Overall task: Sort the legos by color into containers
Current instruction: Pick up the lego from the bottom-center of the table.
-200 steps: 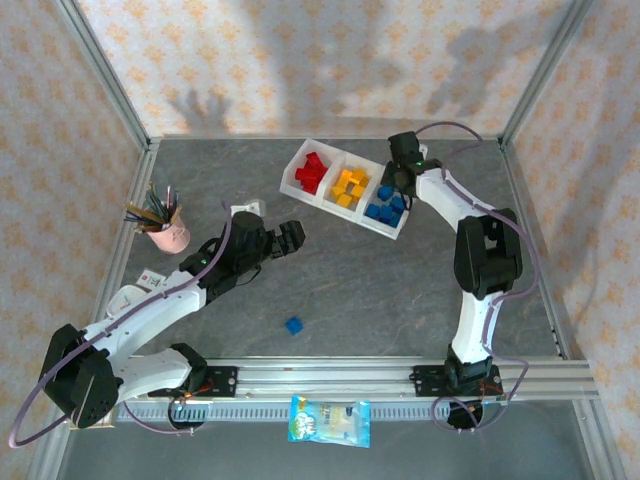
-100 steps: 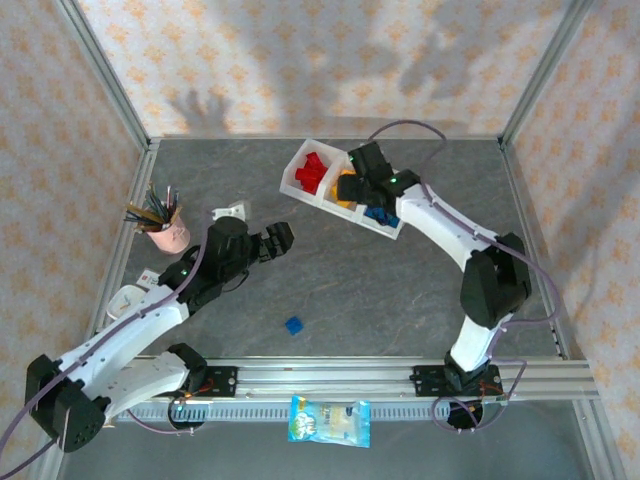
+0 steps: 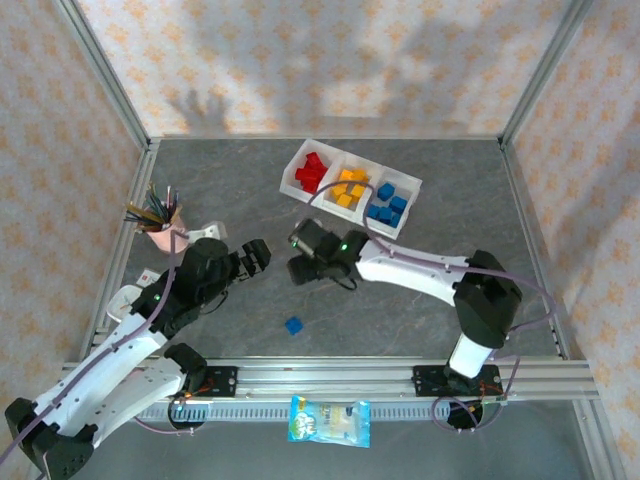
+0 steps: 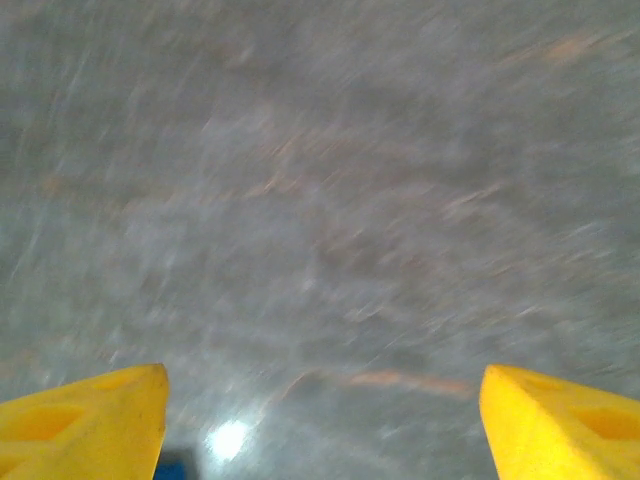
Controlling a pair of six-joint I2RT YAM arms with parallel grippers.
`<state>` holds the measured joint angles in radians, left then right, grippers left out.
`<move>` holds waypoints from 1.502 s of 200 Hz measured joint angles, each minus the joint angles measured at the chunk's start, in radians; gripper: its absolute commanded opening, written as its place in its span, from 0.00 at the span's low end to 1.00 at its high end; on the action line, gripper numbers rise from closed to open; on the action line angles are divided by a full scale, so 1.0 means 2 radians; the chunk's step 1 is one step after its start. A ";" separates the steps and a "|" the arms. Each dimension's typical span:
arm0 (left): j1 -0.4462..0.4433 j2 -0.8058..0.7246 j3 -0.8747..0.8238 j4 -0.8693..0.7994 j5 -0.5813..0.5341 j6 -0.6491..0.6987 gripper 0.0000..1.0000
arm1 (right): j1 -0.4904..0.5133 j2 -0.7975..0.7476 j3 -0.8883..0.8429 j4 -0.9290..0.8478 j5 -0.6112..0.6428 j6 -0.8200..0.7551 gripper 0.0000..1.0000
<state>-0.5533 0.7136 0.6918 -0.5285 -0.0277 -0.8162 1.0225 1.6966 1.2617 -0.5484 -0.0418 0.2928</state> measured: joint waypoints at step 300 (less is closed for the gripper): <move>0.000 -0.070 -0.033 -0.079 -0.028 -0.051 0.99 | 0.124 0.096 -0.034 0.036 0.038 0.078 0.30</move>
<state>-0.5533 0.5739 0.6250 -0.6865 -0.0837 -0.9192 1.2705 1.8893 1.1934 -0.4767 0.0341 0.4492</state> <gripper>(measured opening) 0.992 0.313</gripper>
